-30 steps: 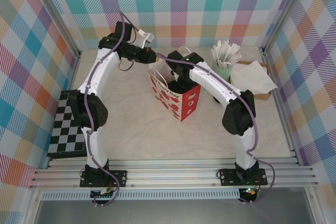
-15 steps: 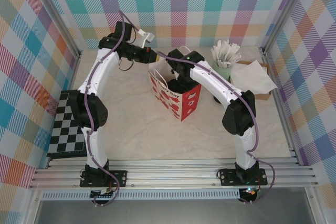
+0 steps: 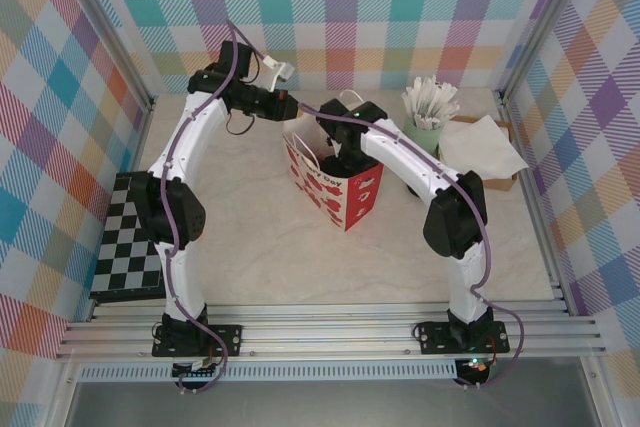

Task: Pack the takeout coffee

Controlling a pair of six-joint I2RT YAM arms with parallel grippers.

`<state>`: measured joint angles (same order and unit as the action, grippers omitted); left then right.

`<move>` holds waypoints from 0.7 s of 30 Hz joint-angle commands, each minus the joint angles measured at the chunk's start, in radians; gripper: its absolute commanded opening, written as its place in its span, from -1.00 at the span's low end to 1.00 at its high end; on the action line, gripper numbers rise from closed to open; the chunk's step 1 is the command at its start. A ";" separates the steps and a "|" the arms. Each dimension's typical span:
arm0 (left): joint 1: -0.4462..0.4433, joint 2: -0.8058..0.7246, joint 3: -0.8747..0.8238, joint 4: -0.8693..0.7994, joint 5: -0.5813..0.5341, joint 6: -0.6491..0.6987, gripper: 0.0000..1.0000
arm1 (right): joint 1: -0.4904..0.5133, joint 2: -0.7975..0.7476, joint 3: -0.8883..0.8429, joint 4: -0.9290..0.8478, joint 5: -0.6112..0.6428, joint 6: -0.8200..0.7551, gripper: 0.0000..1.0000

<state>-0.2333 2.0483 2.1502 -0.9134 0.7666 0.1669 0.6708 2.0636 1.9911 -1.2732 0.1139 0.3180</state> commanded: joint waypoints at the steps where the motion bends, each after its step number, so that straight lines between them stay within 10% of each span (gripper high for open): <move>1: 0.012 0.011 0.028 -0.002 0.000 -0.017 -1.00 | -0.005 -0.036 -0.032 0.002 -0.029 0.009 0.19; 21: 0.011 0.000 0.016 0.020 -0.006 0.001 -1.00 | -0.024 -0.057 -0.034 0.006 -0.077 0.031 0.17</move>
<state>-0.2333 2.0495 2.1513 -0.9134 0.7658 0.1501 0.6582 2.0579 1.9465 -1.2411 0.0589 0.3218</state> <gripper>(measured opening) 0.038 0.802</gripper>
